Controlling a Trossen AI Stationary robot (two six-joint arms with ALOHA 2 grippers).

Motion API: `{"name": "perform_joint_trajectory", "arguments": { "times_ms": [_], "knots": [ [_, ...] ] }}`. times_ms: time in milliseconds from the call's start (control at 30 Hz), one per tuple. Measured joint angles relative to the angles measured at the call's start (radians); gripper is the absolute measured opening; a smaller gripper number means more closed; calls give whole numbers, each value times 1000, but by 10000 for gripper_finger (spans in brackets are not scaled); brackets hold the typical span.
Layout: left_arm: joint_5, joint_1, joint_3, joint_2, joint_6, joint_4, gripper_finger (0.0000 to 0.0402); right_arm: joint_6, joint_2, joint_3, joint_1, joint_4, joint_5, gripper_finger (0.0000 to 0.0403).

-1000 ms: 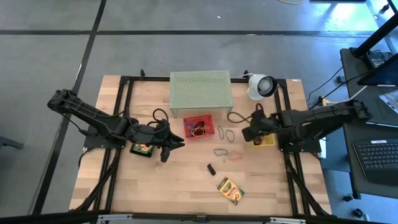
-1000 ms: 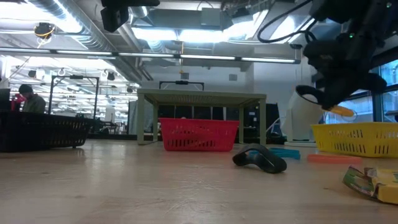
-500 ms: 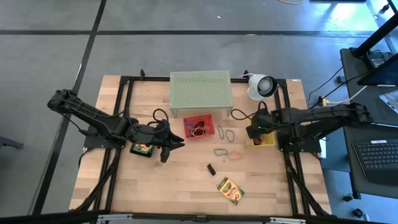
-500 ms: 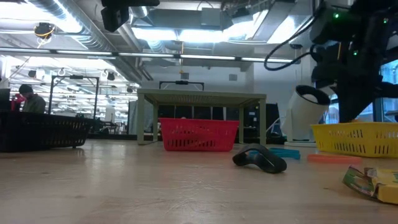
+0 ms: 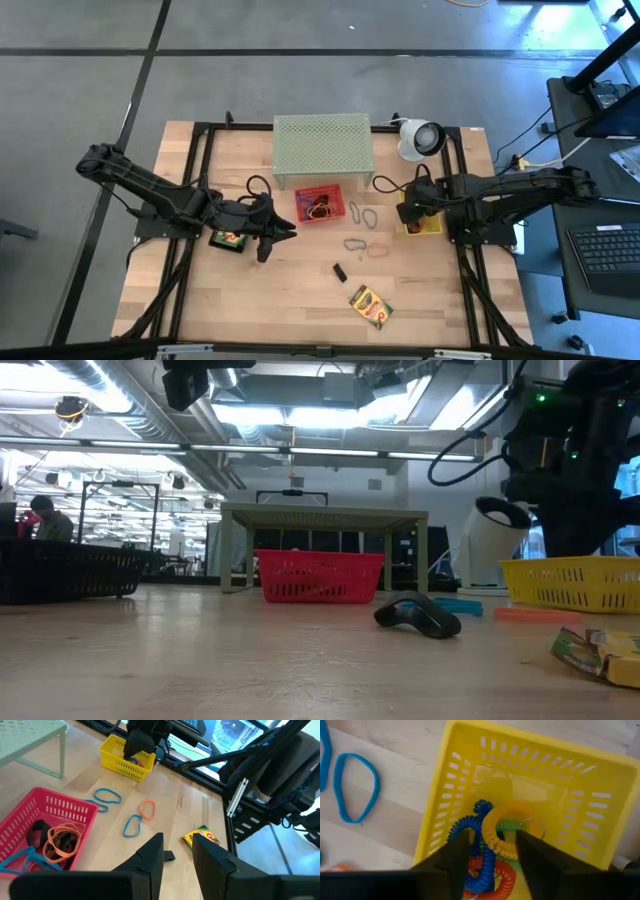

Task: Pick & Place Office Desk Supplies
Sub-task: Put the black rubber band into the red bin

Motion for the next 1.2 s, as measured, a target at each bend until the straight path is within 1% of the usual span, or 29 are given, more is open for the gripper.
{"name": "perform_joint_trajectory", "arguments": {
  "times_ms": [100, 167, 233, 333, 433, 533, 667, 767, 833, 933, 1000, 1067, 1200],
  "knots": [
    [0, 0, 0, 0, 0, 0, 97, 0, 0, 0, 0, 0, -13, 212],
    [2, 0, 0, 0, -8, 0, 97, 0, 0, 5, 0, -6, -10, 237],
    [13, 0, 0, 3, -16, 2, 97, 0, -1, 25, 2, -8, -5, 251],
    [86, 1, 0, 32, 11, 31, 97, -20, -6, 82, 4, -18, 23, 258],
    [167, 1, 9, 93, 55, 70, 97, -60, -6, 156, 17, -32, 59, 253],
    [226, 13, 66, 192, 149, 72, 97, -87, -6, 209, 35, -44, 77, 239],
    [316, 39, 188, 353, 322, 15, 98, -78, -6, 235, 68, -51, 82, 218],
    [386, 62, 282, 456, 416, -44, 98, -54, -6, 249, 107, -50, 83, 203],
    [448, 86, 333, 518, 445, -61, 98, -45, -6, 255, 134, -51, 83, 194],
    [572, 125, 390, 604, 456, -61, 100, -21, -6, 256, 172, -53, 88, 181],
    [644, 144, 421, 654, 471, -61, 107, -2, -6, 256, 198, -54, 109, 173],
    [690, 153, 447, 694, 496, -67, 120, 18, -6, 256, 223, -54, 129, 165],
    [701, 156, 493, 763, 593, -103, 154, 51, -6, 256, 264, -54, 174, 153]
  ]
}}
